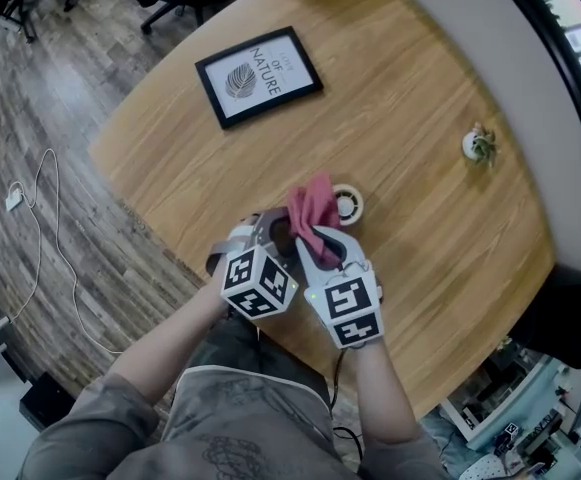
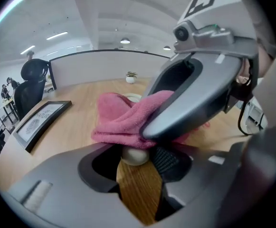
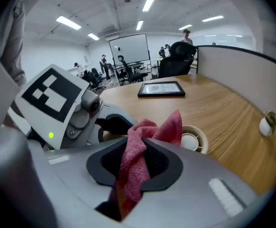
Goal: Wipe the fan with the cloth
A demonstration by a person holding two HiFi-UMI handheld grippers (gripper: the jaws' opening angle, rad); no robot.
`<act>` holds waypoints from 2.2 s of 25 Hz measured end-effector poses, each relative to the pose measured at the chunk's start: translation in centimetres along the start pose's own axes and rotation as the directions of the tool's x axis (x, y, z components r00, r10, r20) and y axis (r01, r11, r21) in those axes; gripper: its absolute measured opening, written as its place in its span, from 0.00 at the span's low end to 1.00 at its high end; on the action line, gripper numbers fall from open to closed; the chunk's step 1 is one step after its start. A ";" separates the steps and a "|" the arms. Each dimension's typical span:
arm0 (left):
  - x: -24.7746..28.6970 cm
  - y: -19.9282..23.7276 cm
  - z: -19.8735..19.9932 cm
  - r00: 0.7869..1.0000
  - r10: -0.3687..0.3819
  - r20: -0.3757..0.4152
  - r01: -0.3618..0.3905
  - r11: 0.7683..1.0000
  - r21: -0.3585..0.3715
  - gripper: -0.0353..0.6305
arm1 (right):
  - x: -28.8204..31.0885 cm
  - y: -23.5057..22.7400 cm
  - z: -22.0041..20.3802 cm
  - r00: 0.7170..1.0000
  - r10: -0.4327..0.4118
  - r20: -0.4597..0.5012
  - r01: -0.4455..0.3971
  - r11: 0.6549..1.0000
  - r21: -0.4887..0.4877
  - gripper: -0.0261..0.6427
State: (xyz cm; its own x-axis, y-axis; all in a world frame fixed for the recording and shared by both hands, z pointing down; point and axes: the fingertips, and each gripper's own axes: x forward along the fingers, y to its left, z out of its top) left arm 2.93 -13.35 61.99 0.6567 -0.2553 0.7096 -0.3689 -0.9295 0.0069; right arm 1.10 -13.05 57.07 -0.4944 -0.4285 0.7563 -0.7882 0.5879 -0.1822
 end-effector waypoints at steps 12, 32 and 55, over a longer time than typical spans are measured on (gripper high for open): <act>0.0 -0.1 0.1 1.000 0.006 0.014 -0.007 1.000 0.030 0.34 | -4.7 -12.1 -0.2 0.944 -0.318 0.088 0.295 0.933 0.207 0.15; 0.4 0.0 0.1 0.999 -0.043 -0.022 0.042 0.998 -0.051 0.35 | -2.9 -1.3 0.9 0.991 -0.100 0.084 0.090 0.988 0.124 0.15; -17.7 4.8 11.1 0.976 0.141 0.169 -0.126 0.987 -0.095 0.44 | -27.3 1.7 17.0 0.733 -0.326 0.597 0.254 0.945 0.204 0.15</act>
State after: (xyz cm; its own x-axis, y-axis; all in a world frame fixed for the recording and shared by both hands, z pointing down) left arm -3.18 -16.26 41.66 0.6997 -0.4248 0.5745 -0.5095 -0.8603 -0.0155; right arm 7.06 -12.06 25.40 -0.3241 -0.9154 0.2388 -0.9457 0.3066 -0.1081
